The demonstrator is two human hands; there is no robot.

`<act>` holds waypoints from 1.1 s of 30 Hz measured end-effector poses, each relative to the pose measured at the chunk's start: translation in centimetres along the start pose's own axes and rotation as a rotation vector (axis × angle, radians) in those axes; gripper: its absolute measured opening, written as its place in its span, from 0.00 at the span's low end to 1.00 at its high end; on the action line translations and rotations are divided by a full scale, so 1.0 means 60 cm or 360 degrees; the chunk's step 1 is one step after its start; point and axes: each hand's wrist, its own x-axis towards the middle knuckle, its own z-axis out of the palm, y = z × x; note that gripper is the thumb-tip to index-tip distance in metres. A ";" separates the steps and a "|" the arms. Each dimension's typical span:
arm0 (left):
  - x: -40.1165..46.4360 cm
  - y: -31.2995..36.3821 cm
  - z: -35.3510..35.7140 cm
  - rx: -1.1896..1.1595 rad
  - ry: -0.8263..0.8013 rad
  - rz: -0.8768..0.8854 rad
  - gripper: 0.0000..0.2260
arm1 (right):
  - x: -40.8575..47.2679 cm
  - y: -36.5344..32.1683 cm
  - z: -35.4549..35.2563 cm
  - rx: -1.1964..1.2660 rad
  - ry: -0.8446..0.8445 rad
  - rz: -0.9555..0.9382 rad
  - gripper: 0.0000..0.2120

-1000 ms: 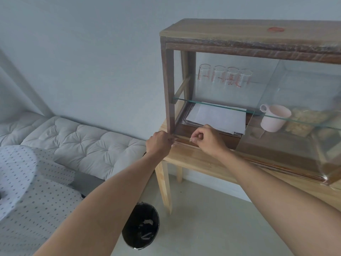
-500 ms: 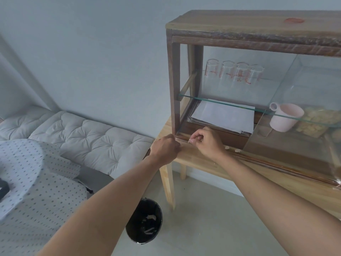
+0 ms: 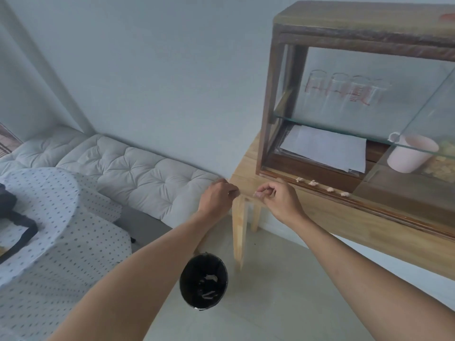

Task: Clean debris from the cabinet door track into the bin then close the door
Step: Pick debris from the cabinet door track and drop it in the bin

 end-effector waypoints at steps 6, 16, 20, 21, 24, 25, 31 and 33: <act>-0.059 -0.106 -0.053 -0.0115 0.0080 -0.0239 0.07 | -0.027 -0.046 0.093 0.0030 -0.0097 -0.0030 0.02; -0.185 -0.287 -0.023 -0.0188 0.0013 -0.0663 0.04 | -0.067 0.007 0.290 0.0033 -0.0351 0.0040 0.03; -0.222 -0.348 0.030 -0.0189 -0.0035 -0.0768 0.04 | -0.080 0.072 0.371 -0.0001 -0.0469 0.0132 0.03; -0.228 -0.365 0.046 -0.0188 -0.0051 -0.0790 0.05 | -0.083 0.091 0.391 -0.0016 -0.0491 0.0153 0.03; -0.241 -0.418 0.101 -0.0173 -0.0108 -0.0852 0.05 | -0.090 0.148 0.449 -0.0053 -0.0550 0.0207 0.03; -0.244 -0.436 0.122 -0.0166 -0.0119 -0.0873 0.04 | -0.093 0.167 0.469 -0.0066 -0.0568 0.0222 0.04; -0.264 -0.526 0.241 -0.0119 -0.0247 -0.0962 0.08 | -0.110 0.271 0.577 -0.0156 -0.0641 0.0308 0.05; -0.269 -0.549 0.269 -0.0135 -0.0329 -0.0978 0.06 | -0.112 0.295 0.605 -0.0159 -0.0652 0.0341 0.03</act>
